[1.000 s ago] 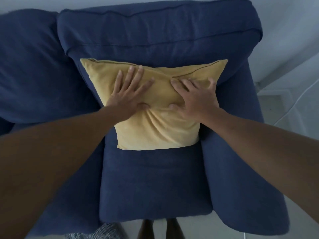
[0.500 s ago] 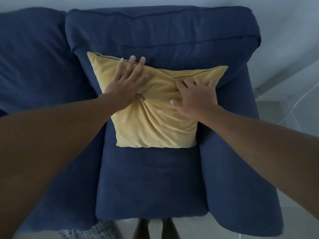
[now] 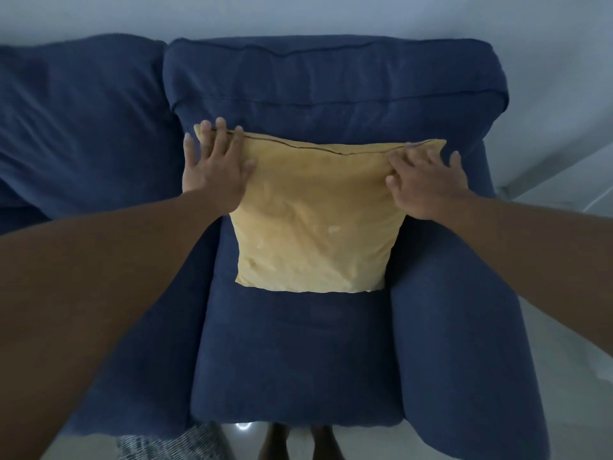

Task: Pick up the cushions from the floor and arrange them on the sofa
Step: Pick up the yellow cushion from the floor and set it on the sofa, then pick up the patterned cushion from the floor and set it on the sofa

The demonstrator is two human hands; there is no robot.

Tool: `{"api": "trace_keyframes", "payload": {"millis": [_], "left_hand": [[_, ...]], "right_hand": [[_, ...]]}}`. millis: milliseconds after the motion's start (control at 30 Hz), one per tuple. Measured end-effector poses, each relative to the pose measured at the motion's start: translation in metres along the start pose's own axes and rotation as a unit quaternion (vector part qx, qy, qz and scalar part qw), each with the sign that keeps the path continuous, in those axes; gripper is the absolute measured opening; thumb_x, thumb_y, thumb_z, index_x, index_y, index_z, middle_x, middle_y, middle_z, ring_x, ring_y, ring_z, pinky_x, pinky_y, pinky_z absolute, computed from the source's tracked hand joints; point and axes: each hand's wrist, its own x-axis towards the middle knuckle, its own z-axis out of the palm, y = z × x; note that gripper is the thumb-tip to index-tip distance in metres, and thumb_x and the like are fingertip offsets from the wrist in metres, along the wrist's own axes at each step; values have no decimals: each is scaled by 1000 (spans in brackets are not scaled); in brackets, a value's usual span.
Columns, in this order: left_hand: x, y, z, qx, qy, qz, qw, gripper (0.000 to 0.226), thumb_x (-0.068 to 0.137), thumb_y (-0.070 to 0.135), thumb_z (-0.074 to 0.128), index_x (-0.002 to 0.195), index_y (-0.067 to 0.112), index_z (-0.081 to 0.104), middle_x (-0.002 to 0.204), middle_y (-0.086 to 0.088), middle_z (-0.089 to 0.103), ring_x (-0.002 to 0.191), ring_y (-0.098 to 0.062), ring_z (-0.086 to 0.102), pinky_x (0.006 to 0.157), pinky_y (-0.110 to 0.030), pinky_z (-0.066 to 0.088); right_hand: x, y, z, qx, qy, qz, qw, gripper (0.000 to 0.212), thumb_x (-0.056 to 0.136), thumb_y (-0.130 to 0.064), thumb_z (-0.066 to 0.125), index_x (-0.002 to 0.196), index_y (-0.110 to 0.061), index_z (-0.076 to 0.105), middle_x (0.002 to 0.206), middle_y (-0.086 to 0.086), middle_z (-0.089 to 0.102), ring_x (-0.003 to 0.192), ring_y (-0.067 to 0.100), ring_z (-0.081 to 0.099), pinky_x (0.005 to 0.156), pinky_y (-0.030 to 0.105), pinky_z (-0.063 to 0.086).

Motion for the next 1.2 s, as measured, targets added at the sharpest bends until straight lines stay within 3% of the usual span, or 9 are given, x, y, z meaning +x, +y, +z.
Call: {"api": "trace_keyframes", "payload": {"millis": [167, 400, 633, 867, 1033, 1200], "left_hand": [[-27, -14, -11, -40, 2, -14, 999, 69, 111, 50, 24, 168, 13, 11, 178, -13, 1, 164, -32, -5, 131, -57, -2], [-62, -6, -23, -109, -64, -3, 992, 70, 110, 54, 29, 168, 20, 14, 179, -6, -5, 165, -26, -3, 132, -53, 3], [-124, -19, -14, -157, -159, -64, 973, 78, 109, 61, 27, 170, 23, -3, 179, 0, -4, 165, -22, -2, 132, -53, 5], [-213, -78, -5, -205, -193, -171, 944, 74, 109, 60, 29, 170, 22, 9, 178, 0, 10, 163, -23, 15, 130, -55, 15], [-297, -143, 5, -231, -189, -280, 912, 71, 109, 59, 31, 167, 18, 22, 172, -2, 30, 156, -25, 31, 127, -53, 24], [-382, -195, 25, -261, -205, -384, 862, 64, 107, 62, 33, 154, 18, 39, 155, -9, 52, 137, -35, 53, 110, -52, 40]], "right_hand": [[-25, -1, 2, -25, 65, -32, 997, 66, 109, -46, 21, 165, -12, 28, 176, 13, 20, 164, 37, 10, 128, 63, 14], [-32, -75, -18, 94, 26, -50, 994, 63, 111, -45, 28, 166, -14, 25, 177, 8, 20, 164, 32, 10, 129, 57, 16], [-38, -153, -28, 52, -5, -143, 988, 55, 112, -43, 29, 158, -16, 39, 178, 10, 15, 165, 31, 5, 128, 58, 15], [-60, -256, -29, -16, -8, -249, 968, 59, 111, -44, 27, 164, -19, 33, 178, 5, 18, 164, 28, 9, 128, 54, 17], [-89, -343, -28, -41, -20, -329, 943, 60, 112, -44, 26, 165, -18, 31, 179, 2, 13, 165, 27, 5, 130, 55, 13], [-133, -429, -17, -72, -25, -396, 915, 60, 111, -44, 30, 164, -16, 34, 178, 2, 18, 165, 28, 9, 130, 55, 16]]}}
